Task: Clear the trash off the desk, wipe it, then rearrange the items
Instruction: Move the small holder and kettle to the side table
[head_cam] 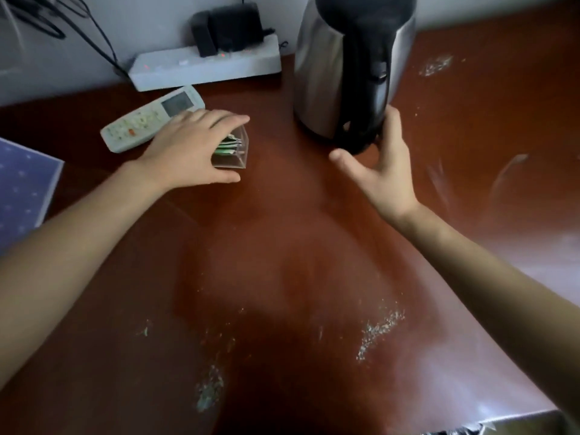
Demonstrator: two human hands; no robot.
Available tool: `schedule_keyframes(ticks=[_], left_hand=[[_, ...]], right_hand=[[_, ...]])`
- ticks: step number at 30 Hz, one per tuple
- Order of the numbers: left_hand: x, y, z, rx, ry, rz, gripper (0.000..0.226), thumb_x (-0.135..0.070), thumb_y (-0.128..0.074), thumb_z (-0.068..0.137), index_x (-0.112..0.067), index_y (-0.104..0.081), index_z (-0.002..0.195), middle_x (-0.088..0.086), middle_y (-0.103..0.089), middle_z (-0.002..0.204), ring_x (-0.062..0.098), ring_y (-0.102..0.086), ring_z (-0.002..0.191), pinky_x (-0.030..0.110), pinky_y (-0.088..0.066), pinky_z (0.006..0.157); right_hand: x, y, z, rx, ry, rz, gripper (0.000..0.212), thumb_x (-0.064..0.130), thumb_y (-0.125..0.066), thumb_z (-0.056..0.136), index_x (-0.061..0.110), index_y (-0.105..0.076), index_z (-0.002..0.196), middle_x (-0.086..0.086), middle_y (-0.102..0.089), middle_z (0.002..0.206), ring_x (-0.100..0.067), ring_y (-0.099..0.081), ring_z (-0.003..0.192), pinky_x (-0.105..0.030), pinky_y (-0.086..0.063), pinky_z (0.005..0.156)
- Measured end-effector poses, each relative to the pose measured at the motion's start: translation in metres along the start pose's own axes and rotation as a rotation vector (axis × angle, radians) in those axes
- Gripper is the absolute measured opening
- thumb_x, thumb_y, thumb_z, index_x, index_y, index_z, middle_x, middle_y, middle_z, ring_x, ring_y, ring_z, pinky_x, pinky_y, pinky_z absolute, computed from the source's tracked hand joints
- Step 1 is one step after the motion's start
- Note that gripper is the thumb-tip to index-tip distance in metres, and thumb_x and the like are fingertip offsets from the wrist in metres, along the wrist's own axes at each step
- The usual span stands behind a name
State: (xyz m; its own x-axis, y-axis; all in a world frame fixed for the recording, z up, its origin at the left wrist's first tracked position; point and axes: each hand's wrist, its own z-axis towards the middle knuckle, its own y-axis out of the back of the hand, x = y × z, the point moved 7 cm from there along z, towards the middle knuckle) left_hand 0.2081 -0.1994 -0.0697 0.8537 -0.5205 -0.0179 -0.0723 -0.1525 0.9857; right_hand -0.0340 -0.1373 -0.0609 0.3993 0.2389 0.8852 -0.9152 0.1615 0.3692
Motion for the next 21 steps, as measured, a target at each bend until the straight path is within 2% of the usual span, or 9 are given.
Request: schedule_keyframes(ticks=[1,3,5,8,12,16,21], left_hand=[[0.003,-0.001,0.002,0.000,0.018,0.006,0.092,-0.052,-0.073,0.067,-0.026,-0.029,0.143,0.006,-0.042,0.141,0.028,-0.038,0.128,0.043,-0.027,0.105],[0.008,-0.002,0.005,-0.007,0.068,-0.006,0.090,-0.049,-0.075,0.067,-0.026,-0.031,0.141,0.008,-0.049,0.134,0.029,-0.043,0.124,0.044,-0.034,0.099],[0.011,-0.002,0.007,-0.017,0.113,-0.051,0.084,-0.045,-0.077,0.067,-0.025,-0.036,0.138,0.006,-0.052,0.129,0.029,-0.044,0.122,0.044,-0.040,0.091],[0.012,0.000,0.004,-0.014,0.131,-0.097,0.078,-0.045,-0.077,0.066,-0.026,-0.042,0.133,0.003,-0.054,0.126,0.025,-0.045,0.121,0.043,-0.042,0.084],[0.013,0.005,-0.010,-0.025,0.157,-0.177,0.076,-0.048,-0.077,0.065,-0.030,-0.043,0.130,-0.002,-0.055,0.124,0.021,-0.046,0.119,0.041,-0.041,0.083],[0.009,0.017,-0.038,-0.022,0.133,-0.221,0.076,-0.048,-0.077,0.065,-0.031,-0.043,0.130,-0.004,-0.054,0.128,0.019,-0.044,0.122,0.040,-0.039,0.087],[0.012,0.028,-0.094,-0.013,0.073,-0.256,0.077,-0.051,-0.076,0.064,-0.033,-0.043,0.131,-0.007,-0.054,0.121,0.017,-0.048,0.114,0.036,-0.042,0.081]], right_hand=[[0.000,-0.002,0.004,-0.007,-0.018,0.053,0.049,0.028,-0.071,0.081,0.009,-0.041,0.115,0.000,-0.059,0.098,-0.015,-0.059,0.091,-0.038,-0.049,0.082],[0.001,-0.004,0.010,-0.038,-0.052,0.144,0.038,0.024,-0.071,0.081,0.010,-0.045,0.107,0.001,-0.058,0.085,-0.020,-0.057,0.080,-0.041,-0.048,0.076],[0.002,-0.008,0.015,-0.051,-0.078,0.243,0.031,0.024,-0.071,0.080,0.017,-0.047,0.097,-0.008,-0.054,0.078,-0.029,-0.051,0.070,-0.049,-0.045,0.069],[0.004,-0.008,0.018,-0.089,-0.113,0.300,0.028,0.021,-0.072,0.077,0.023,-0.048,0.090,-0.017,-0.052,0.069,-0.030,-0.047,0.060,-0.049,-0.043,0.060],[0.012,-0.004,0.006,-0.133,-0.135,0.275,0.026,0.021,-0.073,0.075,0.026,-0.050,0.085,-0.025,-0.054,0.065,-0.045,-0.049,0.058,-0.053,-0.045,0.059],[0.031,-0.010,-0.020,-0.129,-0.159,0.278,0.025,0.021,-0.073,0.076,0.026,-0.049,0.082,-0.026,-0.053,0.065,-0.048,-0.049,0.059,-0.054,-0.044,0.057],[0.070,-0.033,-0.067,-0.114,-0.198,0.282,0.023,0.009,-0.069,0.080,0.013,-0.046,0.079,-0.027,-0.049,0.059,-0.046,-0.047,0.046,-0.051,-0.041,0.045]])
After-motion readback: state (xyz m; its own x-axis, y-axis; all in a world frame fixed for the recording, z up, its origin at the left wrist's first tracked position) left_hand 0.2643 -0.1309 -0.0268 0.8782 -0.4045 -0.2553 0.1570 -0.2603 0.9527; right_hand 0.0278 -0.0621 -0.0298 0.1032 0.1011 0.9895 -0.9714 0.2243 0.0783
